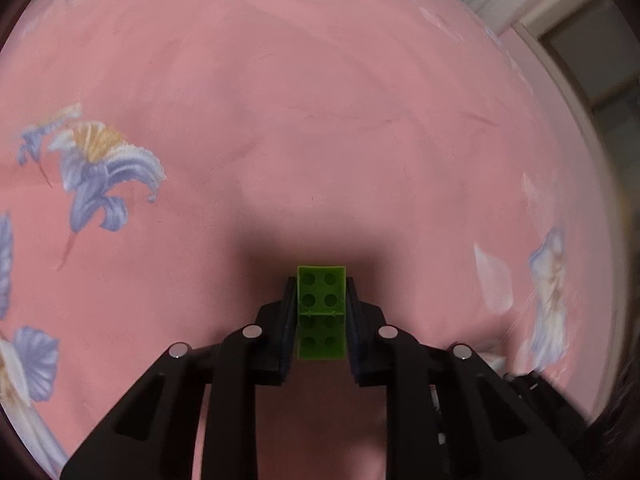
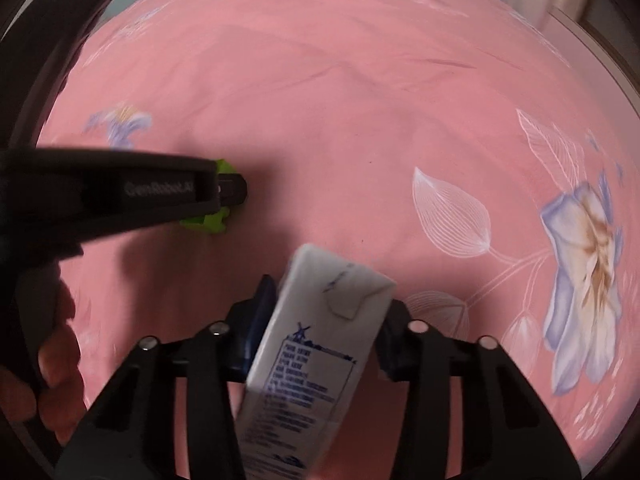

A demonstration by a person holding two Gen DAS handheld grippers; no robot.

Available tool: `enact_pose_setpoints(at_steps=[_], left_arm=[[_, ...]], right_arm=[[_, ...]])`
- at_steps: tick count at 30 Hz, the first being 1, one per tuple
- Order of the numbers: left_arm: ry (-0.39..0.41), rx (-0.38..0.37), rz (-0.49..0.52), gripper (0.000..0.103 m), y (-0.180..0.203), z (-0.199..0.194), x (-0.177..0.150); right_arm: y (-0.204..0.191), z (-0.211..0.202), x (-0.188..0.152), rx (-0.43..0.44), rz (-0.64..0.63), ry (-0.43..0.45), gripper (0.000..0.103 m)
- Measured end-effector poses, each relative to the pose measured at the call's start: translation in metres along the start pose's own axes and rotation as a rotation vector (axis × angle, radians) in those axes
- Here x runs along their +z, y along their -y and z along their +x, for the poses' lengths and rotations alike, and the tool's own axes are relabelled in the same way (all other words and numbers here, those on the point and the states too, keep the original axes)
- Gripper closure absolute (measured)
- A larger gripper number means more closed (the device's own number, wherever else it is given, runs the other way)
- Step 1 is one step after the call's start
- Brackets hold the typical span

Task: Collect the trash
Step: 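Grasp the green brick with the left tool while the right tool grasps the white milk carton, then carry the green brick and milk carton over the trash bin with both tools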

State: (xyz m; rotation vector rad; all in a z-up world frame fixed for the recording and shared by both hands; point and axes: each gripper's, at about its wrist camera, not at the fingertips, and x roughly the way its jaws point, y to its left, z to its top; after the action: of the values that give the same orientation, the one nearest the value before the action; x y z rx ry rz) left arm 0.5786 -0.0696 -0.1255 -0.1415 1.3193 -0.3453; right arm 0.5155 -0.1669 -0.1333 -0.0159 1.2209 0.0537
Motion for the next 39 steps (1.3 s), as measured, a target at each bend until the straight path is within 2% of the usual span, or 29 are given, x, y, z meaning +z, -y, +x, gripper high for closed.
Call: enact_pose_setpoints(at_steps=[6, 15, 21, 26, 32, 39], left_arm=[[0.034, 0.079, 0.140, 0.079, 0.020, -0.022, -0.025], [0.140, 0.182, 0.322, 0.079, 0.052, -0.095, -0.088], [0.209, 0.232, 0.375, 0.079, 0.064, -0.153, -0.124], [0.316, 0.310, 0.398, 0.079, 0.073, -0.211, -0.156], [0.413, 0.343, 0.404, 0.079, 0.086, -0.272, -0.193], [0.501, 0.372, 0.424, 0.079, 0.104, -0.324, -0.234]], right_arm=[[0.005, -0.017, -0.012, 0.021, -0.122, 0.003, 0.063], [0.004, -0.079, -0.028, 0.035, -0.241, 0.085, 0.063], [0.000, -0.153, -0.042, 0.052, -0.279, 0.188, 0.063], [-0.005, -0.217, -0.058, 0.020, -0.323, 0.279, 0.063], [-0.019, -0.289, -0.086, 0.017, -0.370, 0.385, 0.063], [-0.033, -0.359, -0.119, 0.017, -0.407, 0.483, 0.063]])
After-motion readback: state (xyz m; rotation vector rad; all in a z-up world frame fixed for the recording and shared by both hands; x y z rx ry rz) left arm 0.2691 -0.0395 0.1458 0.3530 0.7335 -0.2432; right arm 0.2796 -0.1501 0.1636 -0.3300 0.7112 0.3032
